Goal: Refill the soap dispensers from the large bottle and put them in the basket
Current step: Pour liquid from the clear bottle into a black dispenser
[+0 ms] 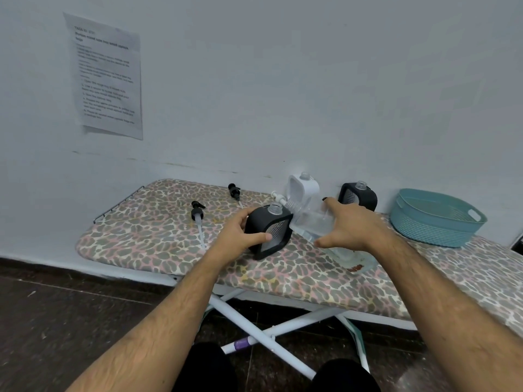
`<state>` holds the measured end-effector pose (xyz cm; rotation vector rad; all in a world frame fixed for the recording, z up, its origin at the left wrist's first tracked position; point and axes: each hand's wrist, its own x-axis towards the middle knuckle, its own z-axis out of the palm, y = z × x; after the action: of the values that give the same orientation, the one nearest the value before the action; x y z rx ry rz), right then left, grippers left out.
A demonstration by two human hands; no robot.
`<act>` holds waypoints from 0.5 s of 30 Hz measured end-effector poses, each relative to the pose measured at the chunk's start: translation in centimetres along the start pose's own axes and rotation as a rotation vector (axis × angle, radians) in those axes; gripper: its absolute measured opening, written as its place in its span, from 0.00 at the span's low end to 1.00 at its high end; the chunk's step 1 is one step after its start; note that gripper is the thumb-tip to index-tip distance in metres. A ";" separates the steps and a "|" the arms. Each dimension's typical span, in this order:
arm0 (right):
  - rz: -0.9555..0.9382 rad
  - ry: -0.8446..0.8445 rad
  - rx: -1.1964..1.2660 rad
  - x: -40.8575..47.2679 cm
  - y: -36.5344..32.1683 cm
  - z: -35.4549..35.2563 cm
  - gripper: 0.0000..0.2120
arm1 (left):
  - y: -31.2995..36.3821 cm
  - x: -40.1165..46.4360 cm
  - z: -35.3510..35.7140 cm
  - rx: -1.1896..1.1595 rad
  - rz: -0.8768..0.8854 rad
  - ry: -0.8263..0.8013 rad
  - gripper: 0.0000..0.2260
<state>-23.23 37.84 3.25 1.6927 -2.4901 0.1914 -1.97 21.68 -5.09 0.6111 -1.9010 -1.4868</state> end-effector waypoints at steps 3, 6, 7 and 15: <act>-0.004 0.009 -0.001 0.0 -0.2 -0.1 0.38 | -0.3 -0.1 0.3 0.050 -0.007 -0.001 0.32; -0.011 0.006 0.003 -0.1 -0.3 -0.1 0.36 | -0.5 -0.5 0.8 0.080 0.004 -0.006 0.36; -0.016 0.001 0.002 -0.2 -0.4 -0.1 0.35 | -0.5 -0.6 0.9 0.079 0.003 -0.009 0.35; -0.037 -0.010 -0.015 -0.5 -0.3 -0.1 0.39 | 0.0 -1.0 -0.1 0.004 -0.036 -0.122 0.20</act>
<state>-22.76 38.16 3.27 1.7365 -2.4593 0.1600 -1.21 22.33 -5.31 0.5705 -1.9958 -1.5751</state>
